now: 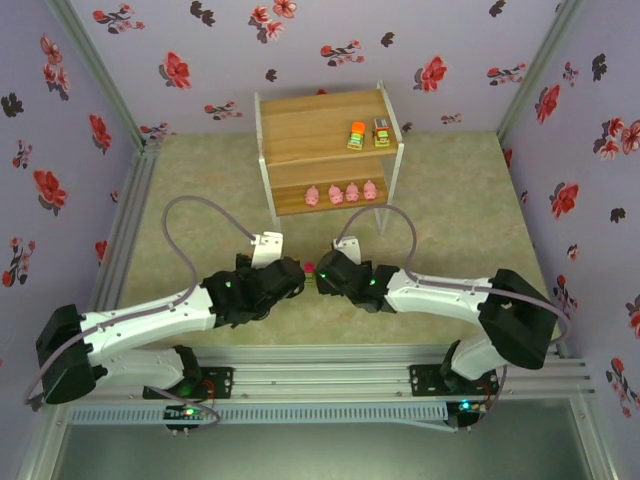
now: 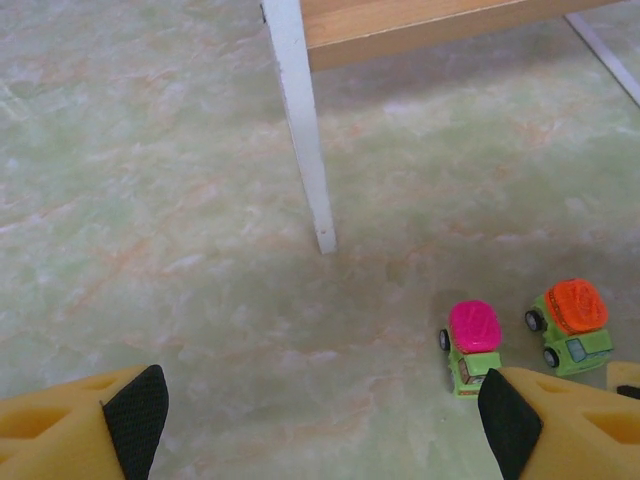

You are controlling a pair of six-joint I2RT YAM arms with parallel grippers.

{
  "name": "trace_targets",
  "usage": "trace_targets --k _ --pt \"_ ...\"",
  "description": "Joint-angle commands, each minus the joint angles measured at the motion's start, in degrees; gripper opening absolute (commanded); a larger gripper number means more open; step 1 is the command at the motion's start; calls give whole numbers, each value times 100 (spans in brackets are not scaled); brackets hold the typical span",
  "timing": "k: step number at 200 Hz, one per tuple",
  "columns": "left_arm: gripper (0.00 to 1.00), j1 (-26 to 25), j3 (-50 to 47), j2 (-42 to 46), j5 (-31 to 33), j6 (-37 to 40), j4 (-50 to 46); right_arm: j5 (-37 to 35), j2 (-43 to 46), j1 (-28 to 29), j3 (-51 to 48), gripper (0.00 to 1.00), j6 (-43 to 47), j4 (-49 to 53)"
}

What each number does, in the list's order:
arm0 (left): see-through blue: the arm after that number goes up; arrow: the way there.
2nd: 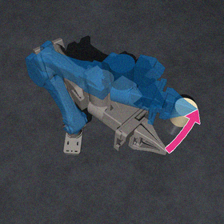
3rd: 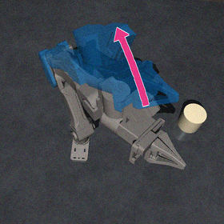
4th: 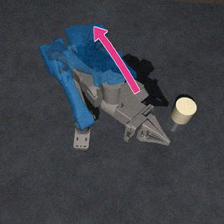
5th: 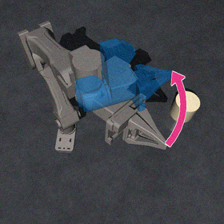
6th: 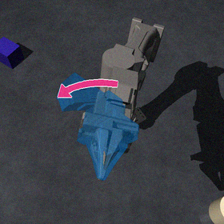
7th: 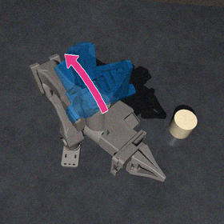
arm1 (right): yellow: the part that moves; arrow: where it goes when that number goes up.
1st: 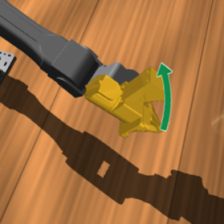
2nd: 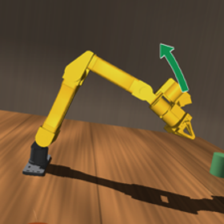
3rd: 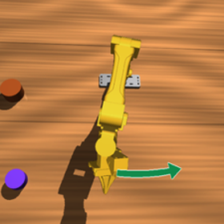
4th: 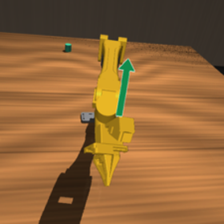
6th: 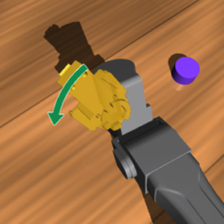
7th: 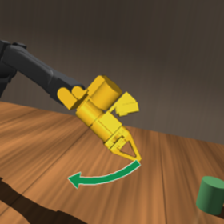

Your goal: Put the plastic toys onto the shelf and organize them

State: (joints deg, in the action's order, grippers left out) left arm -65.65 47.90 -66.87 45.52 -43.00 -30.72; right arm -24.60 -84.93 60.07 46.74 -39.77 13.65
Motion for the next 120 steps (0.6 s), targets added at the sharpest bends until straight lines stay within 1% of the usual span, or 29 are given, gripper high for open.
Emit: trace_targets --k 1,43,89,120 --pt "85 48 -70 109 212 -252 -136 -220 -166 52 224 82 -224 152" --pt "85 95 -147 70 194 -418 -180 -220 -526 53 390 76 -345 120" --pt "85 122 -201 76 177 -488 -222 -253 -837 50 594 66 -383 151" --pt "85 148 -269 118 163 -526 -217 -250 -1014 40 666 64 -356 112"
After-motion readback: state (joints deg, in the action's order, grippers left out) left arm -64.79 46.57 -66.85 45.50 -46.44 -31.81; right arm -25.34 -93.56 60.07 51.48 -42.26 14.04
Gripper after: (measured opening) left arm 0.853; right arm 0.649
